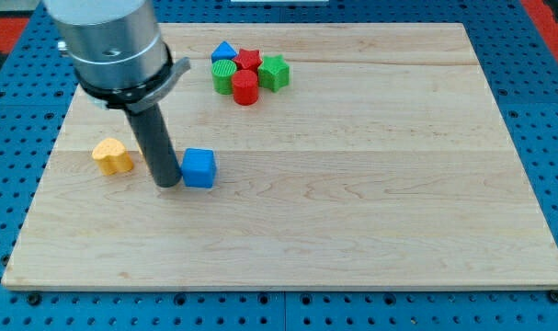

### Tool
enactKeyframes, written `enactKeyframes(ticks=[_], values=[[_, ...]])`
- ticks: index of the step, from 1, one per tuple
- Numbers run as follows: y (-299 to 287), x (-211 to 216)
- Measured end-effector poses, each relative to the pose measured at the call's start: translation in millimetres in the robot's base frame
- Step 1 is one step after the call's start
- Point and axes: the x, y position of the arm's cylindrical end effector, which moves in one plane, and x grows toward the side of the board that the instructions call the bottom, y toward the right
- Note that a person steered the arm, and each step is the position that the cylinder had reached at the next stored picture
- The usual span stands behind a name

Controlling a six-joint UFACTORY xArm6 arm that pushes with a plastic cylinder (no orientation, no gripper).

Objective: Place blue cube right side of green star

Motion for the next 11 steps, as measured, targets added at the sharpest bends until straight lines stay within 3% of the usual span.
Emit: enactKeyframes(ticks=[1,3,4,5,6,7,8,10,11], values=[[40.4,7.0],[157.7,-45.3],[184.1,-73.8],[201.7,-33.4],[126.8,-27.3],[93.9,-62.8],[145.3,-95.2],[205.0,-58.9],[254.8,-60.7]])
